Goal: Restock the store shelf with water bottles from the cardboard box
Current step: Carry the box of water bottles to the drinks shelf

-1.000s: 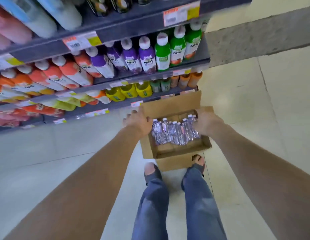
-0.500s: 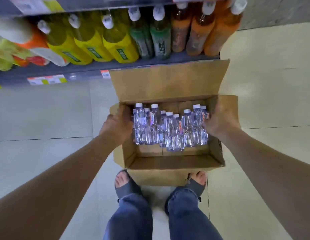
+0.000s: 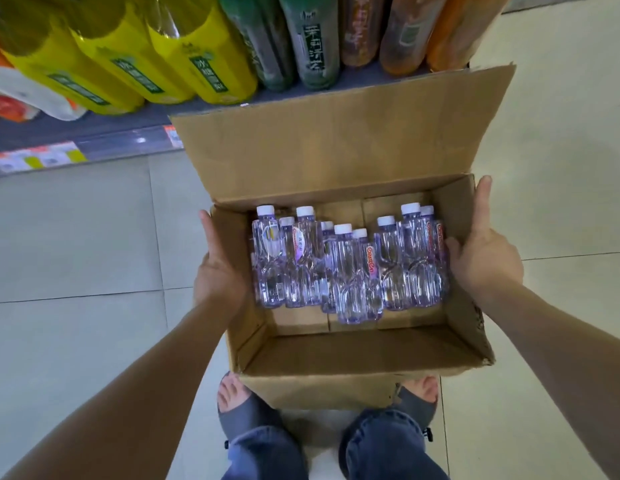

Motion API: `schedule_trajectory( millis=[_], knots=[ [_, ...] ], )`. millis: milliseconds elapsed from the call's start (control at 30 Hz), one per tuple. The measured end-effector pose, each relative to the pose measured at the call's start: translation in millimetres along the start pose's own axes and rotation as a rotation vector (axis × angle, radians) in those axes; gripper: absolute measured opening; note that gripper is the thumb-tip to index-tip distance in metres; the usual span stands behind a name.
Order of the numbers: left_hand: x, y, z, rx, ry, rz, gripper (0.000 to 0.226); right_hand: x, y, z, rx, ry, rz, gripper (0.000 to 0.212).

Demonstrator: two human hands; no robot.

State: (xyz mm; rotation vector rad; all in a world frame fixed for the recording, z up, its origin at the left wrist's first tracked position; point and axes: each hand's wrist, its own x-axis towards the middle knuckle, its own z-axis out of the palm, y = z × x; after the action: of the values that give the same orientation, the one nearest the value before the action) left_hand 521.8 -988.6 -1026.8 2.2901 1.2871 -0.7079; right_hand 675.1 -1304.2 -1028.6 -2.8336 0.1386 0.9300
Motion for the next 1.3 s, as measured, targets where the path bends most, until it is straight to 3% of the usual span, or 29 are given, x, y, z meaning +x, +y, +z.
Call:
schedule_trajectory(
  millis=[367,633,1300],
  knots=[
    [10,-21,14,-0.129,0.107,0.085,0.094,-2,6,7,0.055,0.045,-0.055,0.088],
    [-2,-24,-15,-0.19,0.068,0.097,0.092,-22,2,-7,0.035,0.035,-0.053,0.093],
    [-130,-159,-269,-0.177,0.133,0.256,0.101,-291,-119,-142,0.125,0.097,-0.097,0.093]
  ],
)
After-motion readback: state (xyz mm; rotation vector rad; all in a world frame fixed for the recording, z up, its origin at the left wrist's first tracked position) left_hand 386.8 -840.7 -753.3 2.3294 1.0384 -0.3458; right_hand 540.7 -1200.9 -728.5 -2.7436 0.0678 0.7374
